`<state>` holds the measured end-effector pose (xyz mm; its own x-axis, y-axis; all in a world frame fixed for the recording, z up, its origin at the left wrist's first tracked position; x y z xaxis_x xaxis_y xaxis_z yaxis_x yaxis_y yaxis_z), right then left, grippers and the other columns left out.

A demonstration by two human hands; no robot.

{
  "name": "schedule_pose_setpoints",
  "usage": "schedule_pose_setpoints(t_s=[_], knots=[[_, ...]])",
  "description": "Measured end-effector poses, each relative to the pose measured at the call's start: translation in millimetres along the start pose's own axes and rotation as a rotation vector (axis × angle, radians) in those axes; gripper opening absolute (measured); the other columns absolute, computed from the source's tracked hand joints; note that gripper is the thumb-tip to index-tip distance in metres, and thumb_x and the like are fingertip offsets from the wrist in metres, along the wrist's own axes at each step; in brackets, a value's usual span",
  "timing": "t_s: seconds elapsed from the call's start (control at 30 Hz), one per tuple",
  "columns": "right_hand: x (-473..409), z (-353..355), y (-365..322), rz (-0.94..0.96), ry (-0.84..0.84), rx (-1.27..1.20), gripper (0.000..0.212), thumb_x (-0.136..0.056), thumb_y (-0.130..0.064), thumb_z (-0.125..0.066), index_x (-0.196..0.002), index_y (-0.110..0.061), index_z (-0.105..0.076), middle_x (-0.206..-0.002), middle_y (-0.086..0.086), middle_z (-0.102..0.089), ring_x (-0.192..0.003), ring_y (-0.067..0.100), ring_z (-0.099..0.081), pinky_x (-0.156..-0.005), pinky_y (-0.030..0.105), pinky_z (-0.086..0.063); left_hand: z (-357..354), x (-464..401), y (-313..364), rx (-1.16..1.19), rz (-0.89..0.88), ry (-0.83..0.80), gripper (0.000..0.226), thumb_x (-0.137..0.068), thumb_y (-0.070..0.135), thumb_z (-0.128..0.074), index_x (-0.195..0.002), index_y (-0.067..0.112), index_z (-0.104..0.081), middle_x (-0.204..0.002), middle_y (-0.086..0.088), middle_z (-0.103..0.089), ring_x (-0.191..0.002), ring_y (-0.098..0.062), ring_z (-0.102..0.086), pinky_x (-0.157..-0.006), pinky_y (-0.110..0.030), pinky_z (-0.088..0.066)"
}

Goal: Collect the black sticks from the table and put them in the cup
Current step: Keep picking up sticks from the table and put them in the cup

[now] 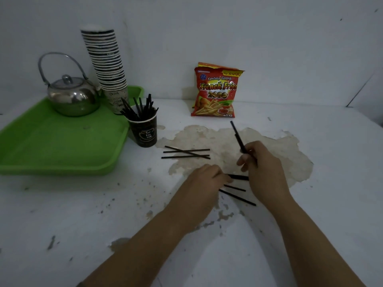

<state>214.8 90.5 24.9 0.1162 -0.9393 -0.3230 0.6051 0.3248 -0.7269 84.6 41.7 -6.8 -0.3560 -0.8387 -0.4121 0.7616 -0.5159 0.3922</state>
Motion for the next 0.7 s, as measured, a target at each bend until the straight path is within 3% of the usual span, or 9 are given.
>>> schedule_pose_setpoints(t_s=[0.07, 0.23, 0.43, 0.7], knots=[[-1, 4, -3, -0.016, 0.045, -0.158, 0.020, -0.094, -0.002, -0.037, -0.096, -0.019, -0.048, -0.073, -0.004, -0.062, -0.061, 0.012, -0.058, -0.055, 0.010, -0.044, -6, 1, 6, -0.017, -0.036, -0.029, 0.032, -0.083, -0.004, -0.057, -0.111, 0.009, -0.064, -0.095, -0.011, -0.061, -0.088, -0.024, -0.054, -0.074, -0.026, -0.040], [0, 8, -8, -0.079, 0.075, -0.456, 0.028, -0.095, -0.004, -0.035, -0.091, -0.029, -0.046, -0.076, -0.001, -0.061, -0.060, 0.007, -0.063, -0.064, 0.015, -0.050, -6, 2, 8, -0.016, -0.071, -0.070, 0.021, -0.088, 0.007, -0.057, -0.107, 0.008, -0.067, -0.098, -0.012, -0.064, -0.092, -0.025, -0.055, -0.078, -0.036, -0.047], [1, 5, -8, -0.099, 0.033, -0.602, 0.021, -0.095, 0.000, -0.036, -0.105, -0.017, -0.045, -0.081, 0.003, -0.064, -0.071, 0.017, -0.069, -0.080, 0.035, -0.052, -9, 3, 11, -0.054, -0.096, -0.118, 0.017, -0.084, -0.001, -0.055, -0.090, 0.009, -0.067, -0.089, -0.008, -0.064, -0.084, -0.021, -0.056, -0.073, -0.038, -0.049], [3, 8, -15, -0.056, 0.070, -0.692, 0.025, -0.093, 0.005, -0.038, -0.108, -0.010, -0.050, -0.085, 0.006, -0.064, -0.075, 0.019, -0.068, -0.075, 0.023, -0.056, -2, 8, 16, -0.130, -0.075, -0.075, 0.029, -0.070, -0.015, -0.049, -0.084, 0.009, -0.058, -0.085, -0.007, -0.059, -0.077, -0.020, -0.053, -0.066, -0.028, -0.042]])
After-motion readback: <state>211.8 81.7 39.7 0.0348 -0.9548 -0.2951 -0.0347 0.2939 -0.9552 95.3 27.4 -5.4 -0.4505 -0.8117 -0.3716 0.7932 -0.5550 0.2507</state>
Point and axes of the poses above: each hand's wrist, its own x-axis away from the middle knuckle, its own z-axis out of the back of the hand, y = z × x, the point moved 4 cm from there along -x, towards the middle knuckle
